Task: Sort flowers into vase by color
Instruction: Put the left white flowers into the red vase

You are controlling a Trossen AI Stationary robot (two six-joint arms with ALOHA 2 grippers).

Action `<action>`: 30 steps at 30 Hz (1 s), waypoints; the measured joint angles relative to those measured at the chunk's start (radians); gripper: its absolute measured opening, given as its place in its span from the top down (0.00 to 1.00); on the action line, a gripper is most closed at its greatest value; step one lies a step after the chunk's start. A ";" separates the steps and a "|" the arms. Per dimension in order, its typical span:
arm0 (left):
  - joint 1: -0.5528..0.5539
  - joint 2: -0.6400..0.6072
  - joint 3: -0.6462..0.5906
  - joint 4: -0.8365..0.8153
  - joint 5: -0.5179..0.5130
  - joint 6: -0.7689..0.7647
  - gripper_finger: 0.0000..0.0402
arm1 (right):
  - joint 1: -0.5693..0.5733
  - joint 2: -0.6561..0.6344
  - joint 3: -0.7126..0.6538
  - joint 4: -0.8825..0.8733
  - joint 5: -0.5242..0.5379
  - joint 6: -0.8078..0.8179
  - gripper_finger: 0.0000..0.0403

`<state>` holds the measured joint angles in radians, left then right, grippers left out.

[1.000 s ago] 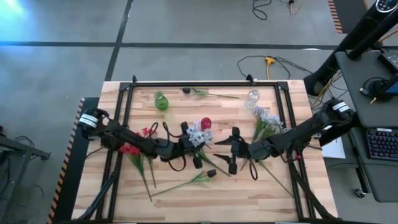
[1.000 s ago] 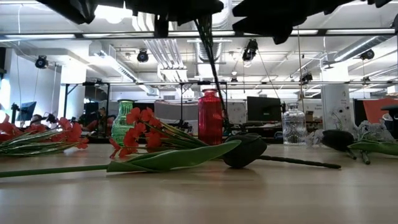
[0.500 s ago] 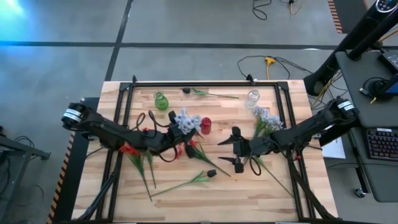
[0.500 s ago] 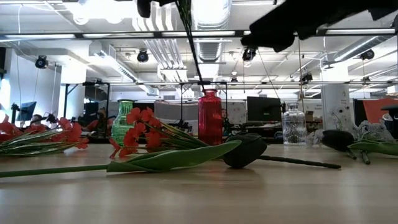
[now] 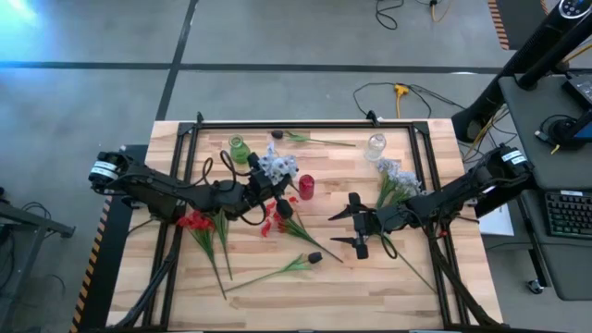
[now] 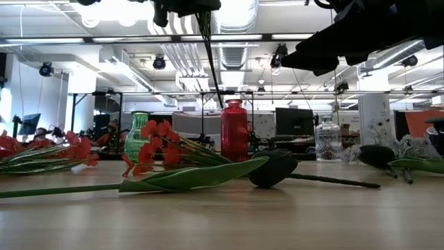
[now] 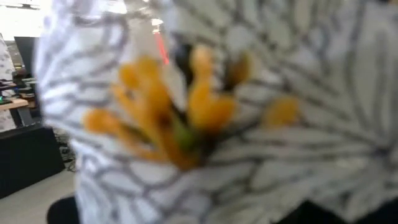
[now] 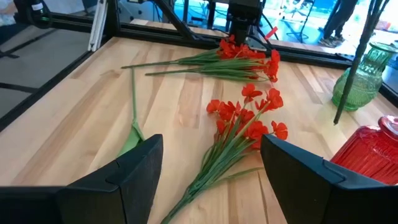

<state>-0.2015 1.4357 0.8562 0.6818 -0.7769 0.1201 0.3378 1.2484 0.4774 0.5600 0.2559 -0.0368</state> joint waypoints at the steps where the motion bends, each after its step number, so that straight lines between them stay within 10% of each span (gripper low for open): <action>1: 0.001 0.000 0.000 0.000 0.000 0.000 1.00 | 0.000 0.000 0.000 0.001 -0.003 -0.001 0.35; 16: 0.001 0.000 0.026 -0.018 0.034 -0.027 1.00 | 0.000 0.000 0.000 -0.002 -0.025 0.047 0.35; 30: 0.003 0.001 0.308 -0.504 0.026 -0.079 1.00 | 0.000 0.000 0.001 -0.004 -0.028 0.060 0.35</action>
<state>-0.1982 1.4364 1.1641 0.1779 -0.7512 0.0415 0.3378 1.2488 0.4784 0.5558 0.2281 0.0231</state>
